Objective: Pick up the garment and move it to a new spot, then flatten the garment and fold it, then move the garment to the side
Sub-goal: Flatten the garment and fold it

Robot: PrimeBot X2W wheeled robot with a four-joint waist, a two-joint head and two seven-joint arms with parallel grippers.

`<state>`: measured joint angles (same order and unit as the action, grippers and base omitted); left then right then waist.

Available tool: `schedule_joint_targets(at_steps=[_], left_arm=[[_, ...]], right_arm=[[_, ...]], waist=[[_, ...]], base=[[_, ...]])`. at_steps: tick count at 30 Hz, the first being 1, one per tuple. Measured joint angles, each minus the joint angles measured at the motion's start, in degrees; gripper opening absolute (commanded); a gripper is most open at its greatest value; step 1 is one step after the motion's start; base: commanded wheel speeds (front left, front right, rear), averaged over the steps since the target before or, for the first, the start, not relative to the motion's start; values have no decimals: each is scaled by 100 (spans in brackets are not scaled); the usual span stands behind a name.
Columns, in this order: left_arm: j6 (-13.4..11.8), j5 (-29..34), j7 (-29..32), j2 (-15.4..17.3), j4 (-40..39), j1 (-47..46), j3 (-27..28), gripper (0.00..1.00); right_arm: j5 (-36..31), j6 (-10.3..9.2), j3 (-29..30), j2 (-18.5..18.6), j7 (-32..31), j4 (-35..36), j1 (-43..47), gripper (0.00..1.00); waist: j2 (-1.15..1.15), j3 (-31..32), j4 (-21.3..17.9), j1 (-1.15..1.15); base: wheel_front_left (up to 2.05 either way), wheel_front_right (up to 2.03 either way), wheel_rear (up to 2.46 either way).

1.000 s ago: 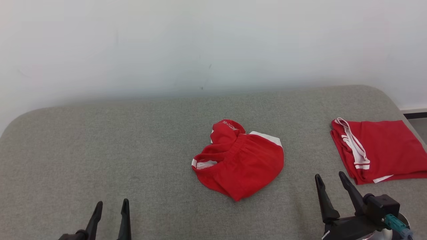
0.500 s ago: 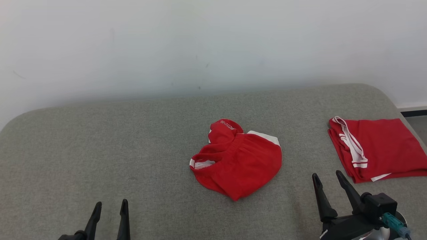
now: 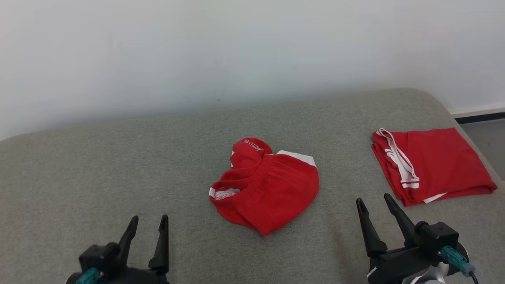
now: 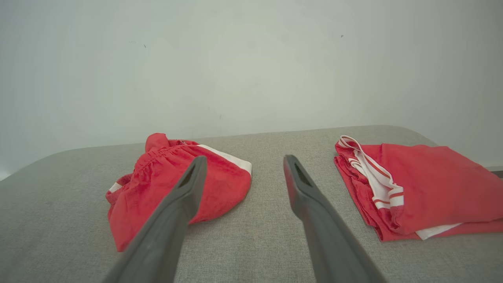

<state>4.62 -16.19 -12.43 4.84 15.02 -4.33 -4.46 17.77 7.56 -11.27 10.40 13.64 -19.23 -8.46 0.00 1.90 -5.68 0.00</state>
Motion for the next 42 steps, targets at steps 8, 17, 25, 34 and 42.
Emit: schedule_joint_targets(at_steps=[8, 17, 25, 34, 42], left_arm=[[193, -167, 739, -53, 805, -1105, -559, 100], [231, -543, 1367, -146, 1722, -2130, -862, 100], [178, -757, 1646, -180, 2268, -2659, -970, 100], [176, -865, 1858, -182, 2354, -2778, -1154, 100], [194, -972, 2267, -187, 2095, -2841, -1546, 100]], right_arm=[[56, 0, -265, -35, 9, 3, -113, 100], [142, -1, -602, -108, 59, -81, -380, 100], [238, 0, -688, -123, 109, -207, -559, 100], [250, -1, -650, -137, 132, -275, -562, 100], [230, 0, -671, -159, 135, -242, -561, 100]], waist=[[0, -177, -389, 0], [0, -476, -917, 1], [1, -744, -1367, 1], [1, -860, -1564, 1], [1, -786, -1513, 1]], base=[[0, 0, 0], [0, 0, 0], [0, 0, 0], [0, 0, 0], [0, 0, 0]])
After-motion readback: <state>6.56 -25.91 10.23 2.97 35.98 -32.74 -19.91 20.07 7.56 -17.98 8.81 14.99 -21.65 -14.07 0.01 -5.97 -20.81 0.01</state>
